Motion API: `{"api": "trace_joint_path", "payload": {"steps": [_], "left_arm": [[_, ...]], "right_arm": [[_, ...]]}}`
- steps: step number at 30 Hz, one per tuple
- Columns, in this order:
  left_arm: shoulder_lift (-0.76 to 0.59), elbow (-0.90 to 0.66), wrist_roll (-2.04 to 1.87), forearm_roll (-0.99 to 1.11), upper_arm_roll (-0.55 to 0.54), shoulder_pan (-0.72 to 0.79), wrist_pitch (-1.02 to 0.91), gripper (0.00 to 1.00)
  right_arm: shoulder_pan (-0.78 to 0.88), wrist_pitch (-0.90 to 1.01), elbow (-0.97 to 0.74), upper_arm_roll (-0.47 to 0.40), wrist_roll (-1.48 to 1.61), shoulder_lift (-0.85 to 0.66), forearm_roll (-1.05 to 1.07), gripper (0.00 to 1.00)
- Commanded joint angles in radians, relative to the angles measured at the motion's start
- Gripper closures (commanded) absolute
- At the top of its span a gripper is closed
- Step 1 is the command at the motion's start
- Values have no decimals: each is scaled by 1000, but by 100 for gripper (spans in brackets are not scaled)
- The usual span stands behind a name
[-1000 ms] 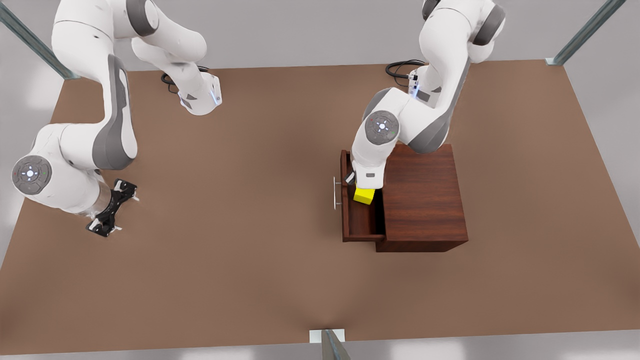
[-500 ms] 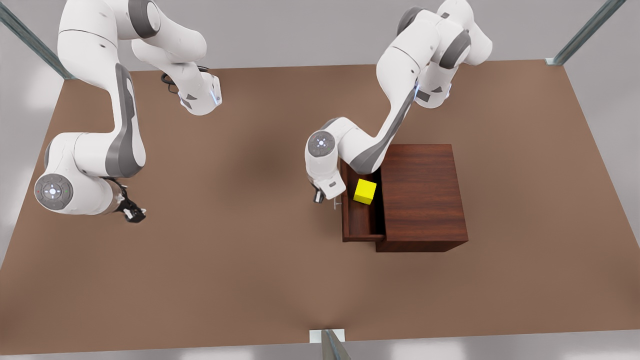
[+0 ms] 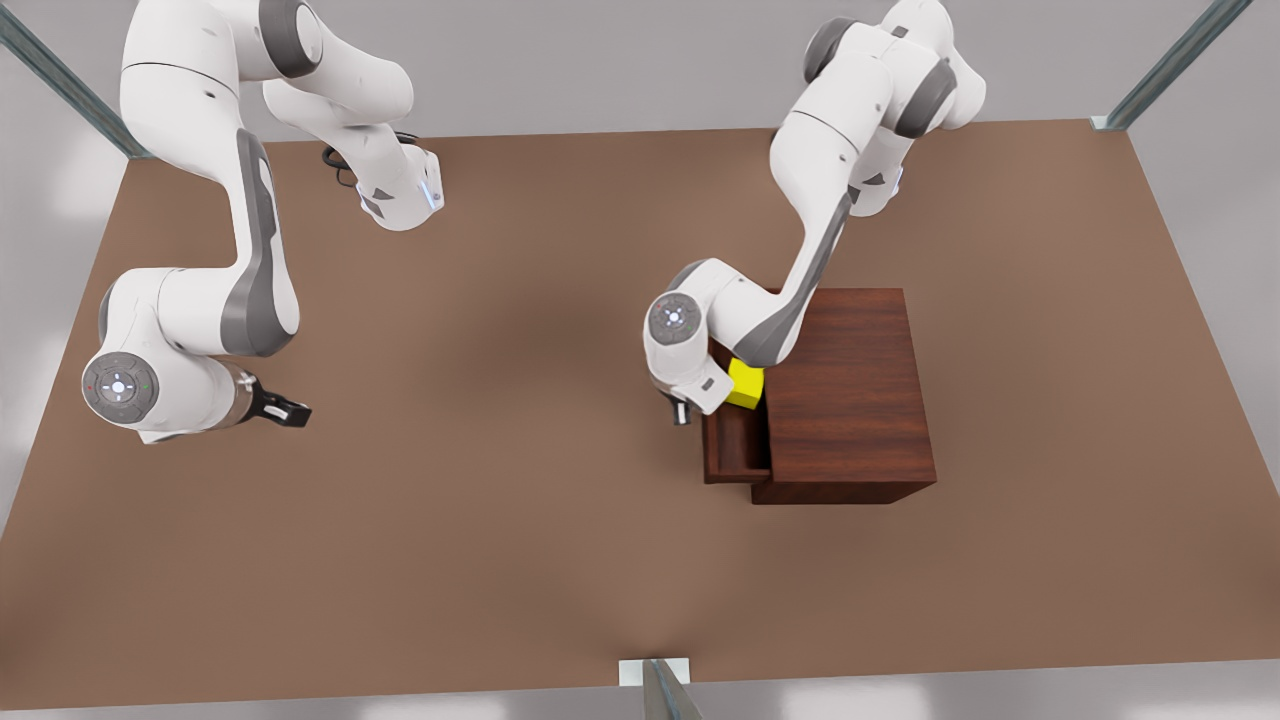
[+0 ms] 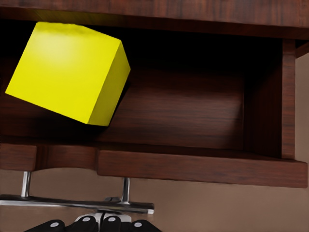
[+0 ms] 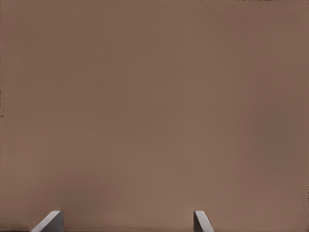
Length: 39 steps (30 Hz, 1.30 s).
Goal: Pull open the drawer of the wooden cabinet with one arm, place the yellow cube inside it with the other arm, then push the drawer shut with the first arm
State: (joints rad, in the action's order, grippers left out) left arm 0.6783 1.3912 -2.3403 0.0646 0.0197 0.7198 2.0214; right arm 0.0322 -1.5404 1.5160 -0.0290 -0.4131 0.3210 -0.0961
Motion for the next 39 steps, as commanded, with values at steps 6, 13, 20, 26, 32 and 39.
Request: {"api": "trace_joint_path", "payload": {"steps": [6, 13, 20, 26, 32, 39], "left_arm": [[-8, 0, 53, -3, 0, -46, -75, 100], [-20, 0, 193, -11, 0, -131, -115, 100], [-17, -23, 199, -14, 2, -155, -118, 100], [-141, -129, 596, -20, 6, -243, -354, 0], [-281, -113, 2212, -246, 46, -553, -559, 0], [-520, 98, 2532, -117, 14, -563, -334, 0]], "right_arm": [[-1, -1, 0, 0, 335, 4, 2, 0], [0, -1, 0, 0, 335, 6, 2, 0], [0, -1, 0, 0, 333, 6, 1, 0], [0, -1, 0, 0, 333, 6, 1, 0], [-1, 0, 0, 0, 333, 6, 1, 0], [-1, 2, 0, 0, 335, 6, 1, 0]]}}
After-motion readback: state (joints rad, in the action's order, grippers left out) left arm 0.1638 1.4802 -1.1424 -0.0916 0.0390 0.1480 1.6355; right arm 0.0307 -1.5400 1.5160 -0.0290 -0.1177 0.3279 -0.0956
